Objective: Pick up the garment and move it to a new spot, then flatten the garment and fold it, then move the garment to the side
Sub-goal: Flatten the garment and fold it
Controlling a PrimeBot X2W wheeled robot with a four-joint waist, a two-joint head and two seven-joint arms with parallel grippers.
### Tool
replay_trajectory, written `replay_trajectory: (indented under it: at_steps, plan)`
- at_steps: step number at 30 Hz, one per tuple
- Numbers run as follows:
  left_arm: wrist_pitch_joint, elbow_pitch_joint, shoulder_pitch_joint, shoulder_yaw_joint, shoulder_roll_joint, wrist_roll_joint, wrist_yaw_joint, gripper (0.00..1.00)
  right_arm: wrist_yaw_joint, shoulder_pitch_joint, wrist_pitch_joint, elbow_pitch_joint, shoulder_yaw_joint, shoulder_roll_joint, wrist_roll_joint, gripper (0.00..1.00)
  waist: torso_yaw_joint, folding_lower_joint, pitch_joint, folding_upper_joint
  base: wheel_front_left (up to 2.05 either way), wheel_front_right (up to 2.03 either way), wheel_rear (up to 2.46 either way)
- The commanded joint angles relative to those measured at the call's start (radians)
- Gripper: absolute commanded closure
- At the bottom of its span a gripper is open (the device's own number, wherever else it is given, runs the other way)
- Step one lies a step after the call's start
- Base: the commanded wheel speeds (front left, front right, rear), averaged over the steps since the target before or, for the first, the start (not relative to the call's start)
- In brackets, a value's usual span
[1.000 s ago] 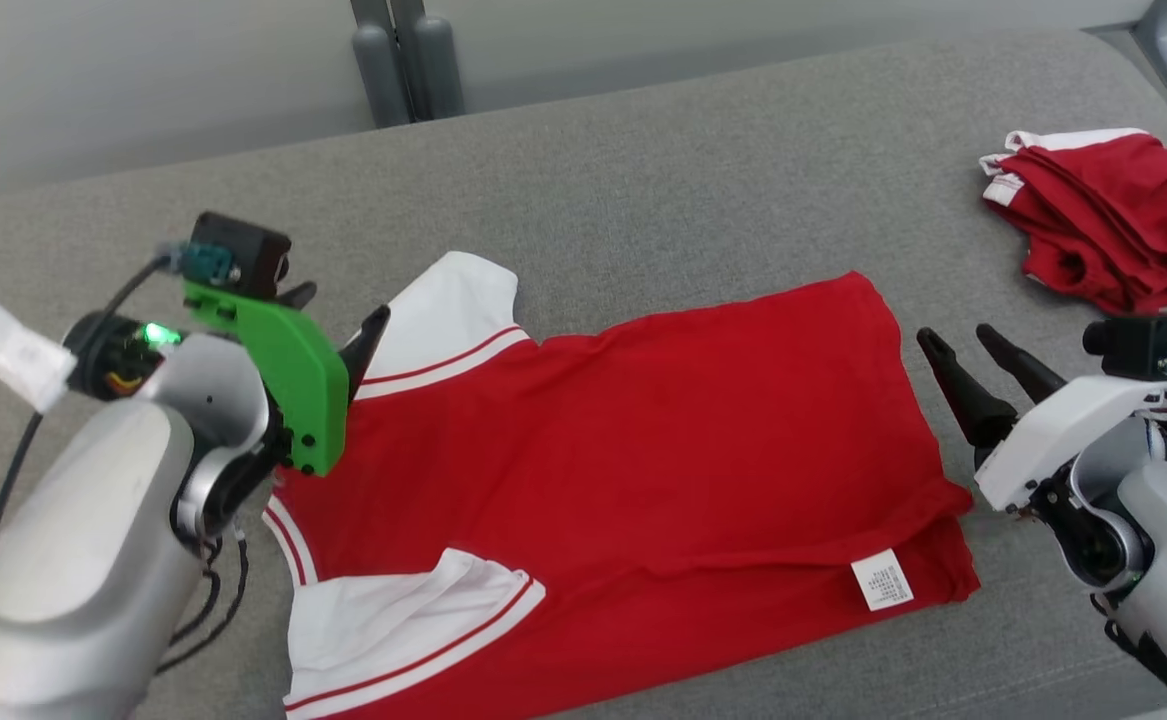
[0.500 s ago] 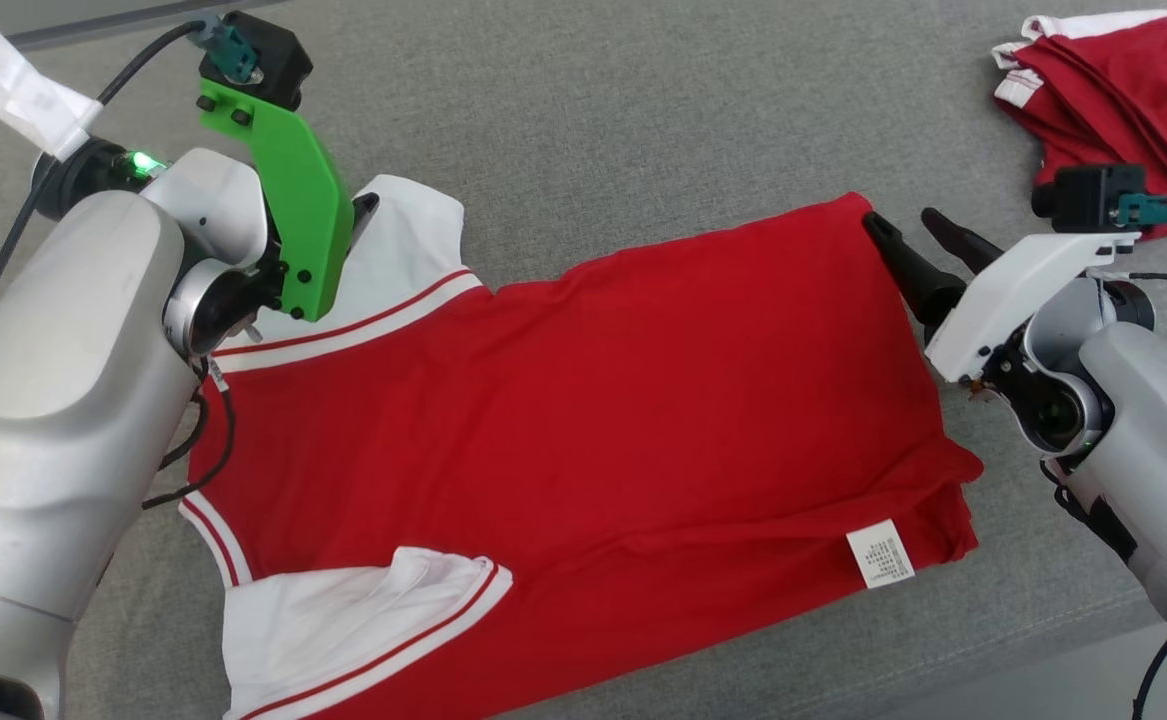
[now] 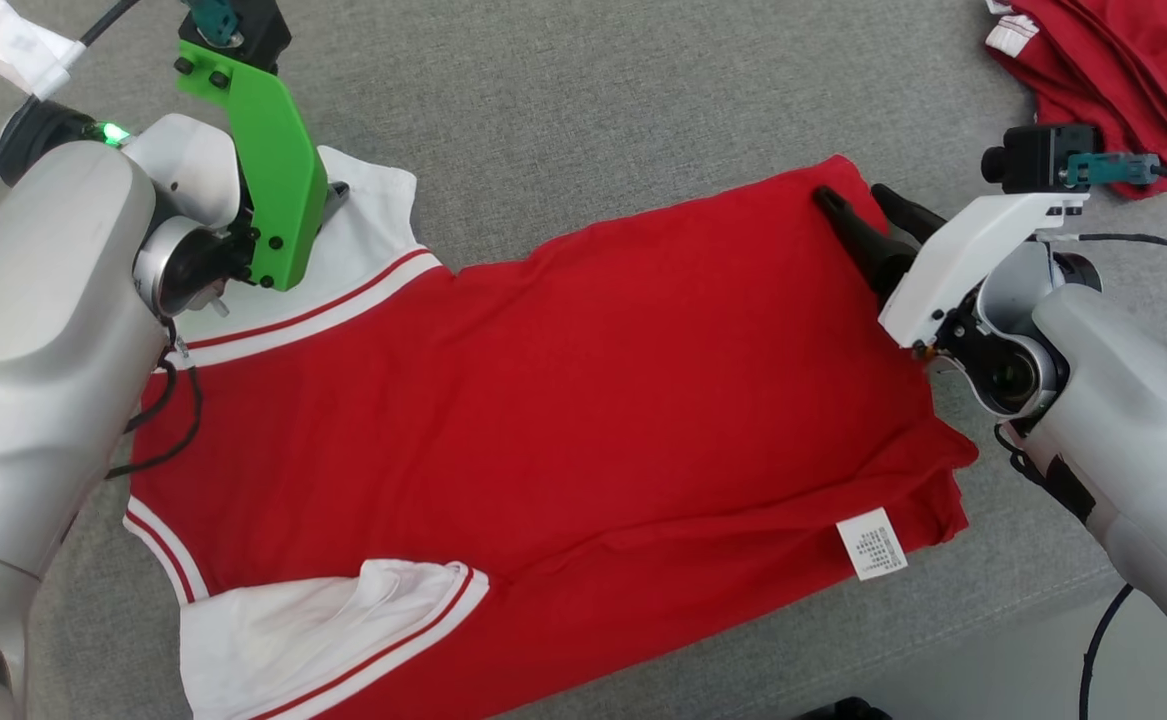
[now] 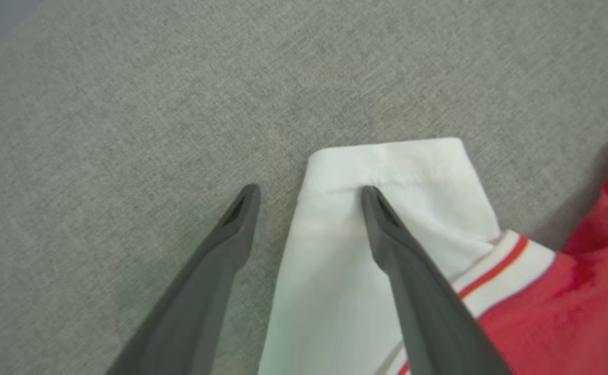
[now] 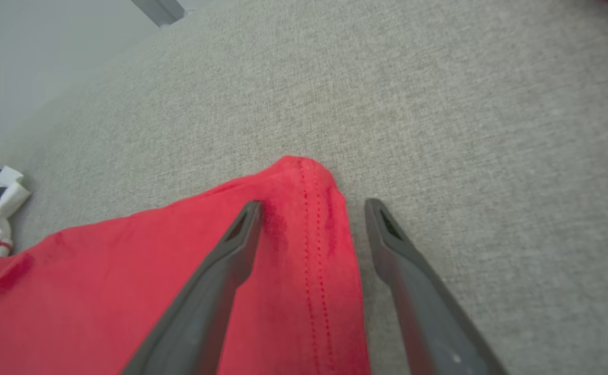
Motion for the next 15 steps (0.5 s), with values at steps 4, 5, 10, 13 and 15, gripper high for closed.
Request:
replay_trajectory:
  at_steps: [4,5,10,13,15]
  plan:
    - [0.006,0.026,-0.035,-0.016,0.010,-0.021,-0.003,0.00,0.000,-0.020,0.000,0.021,0.034,0.007,0.025,0.00,0.004,-0.0001,0.006,0.0000,0.00,0.00,0.00]
    - [0.011,0.031,-0.037,-0.020,0.010,-0.032,-0.003,0.00,0.000,-0.023,0.000,0.023,0.043,0.008,0.031,0.00,0.005,-0.0001,0.005,0.0000,0.00,0.00,0.00]
    - [0.050,0.035,-0.037,-0.031,0.005,-0.081,-0.003,0.59,0.000,-0.032,-0.007,0.025,0.076,0.002,0.059,0.96,0.014,-0.0001,-0.002,0.0000,0.00,0.00,0.00]
    - [0.028,0.025,-0.040,-0.036,0.008,-0.097,-0.003,1.00,0.000,-0.042,-0.033,0.018,0.091,-0.006,0.070,1.00,0.017,-0.0001,-0.007,0.0000,0.00,0.00,0.00]
    - [0.012,0.021,-0.039,-0.040,0.008,-0.104,-0.003,1.00,0.000,-0.048,-0.054,0.018,0.098,-0.011,0.073,1.00,0.018,-0.0001,-0.013,0.0000,0.00,0.00,0.00]
